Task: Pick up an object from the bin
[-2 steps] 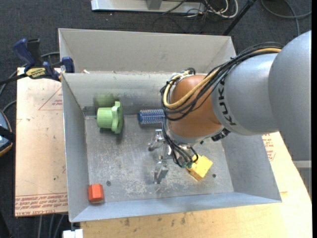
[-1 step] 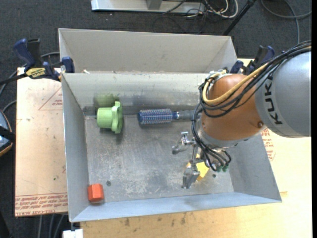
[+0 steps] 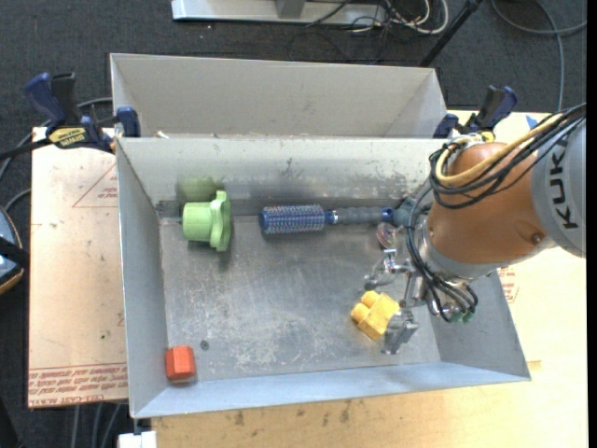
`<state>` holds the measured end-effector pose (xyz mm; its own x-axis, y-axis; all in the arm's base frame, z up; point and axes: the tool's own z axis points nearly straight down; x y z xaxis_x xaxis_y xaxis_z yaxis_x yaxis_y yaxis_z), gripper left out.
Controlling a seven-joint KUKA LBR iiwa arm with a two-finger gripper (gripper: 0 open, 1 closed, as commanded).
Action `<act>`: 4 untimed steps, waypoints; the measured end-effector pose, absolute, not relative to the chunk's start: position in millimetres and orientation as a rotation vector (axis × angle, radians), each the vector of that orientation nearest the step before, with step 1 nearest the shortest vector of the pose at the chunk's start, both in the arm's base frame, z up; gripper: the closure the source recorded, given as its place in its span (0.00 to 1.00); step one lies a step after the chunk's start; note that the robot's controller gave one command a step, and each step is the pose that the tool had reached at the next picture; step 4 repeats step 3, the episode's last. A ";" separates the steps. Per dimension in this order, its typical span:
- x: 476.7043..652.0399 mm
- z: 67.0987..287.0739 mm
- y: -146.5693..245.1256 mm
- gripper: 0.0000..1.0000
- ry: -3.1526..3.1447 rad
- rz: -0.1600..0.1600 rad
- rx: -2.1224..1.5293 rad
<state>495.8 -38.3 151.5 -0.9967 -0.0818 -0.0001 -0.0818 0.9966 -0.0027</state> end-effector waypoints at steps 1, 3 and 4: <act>515.7 72.3 -66.2 0.00 3.136 0.003 -0.029; 533.0 242.1 -77.7 1.00 3.091 -0.004 -0.501; 533.0 242.1 -77.7 1.00 3.091 -0.004 -0.501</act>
Offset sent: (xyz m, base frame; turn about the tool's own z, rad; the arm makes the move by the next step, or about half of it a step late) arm 0.0175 -0.0277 -0.0785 0.0583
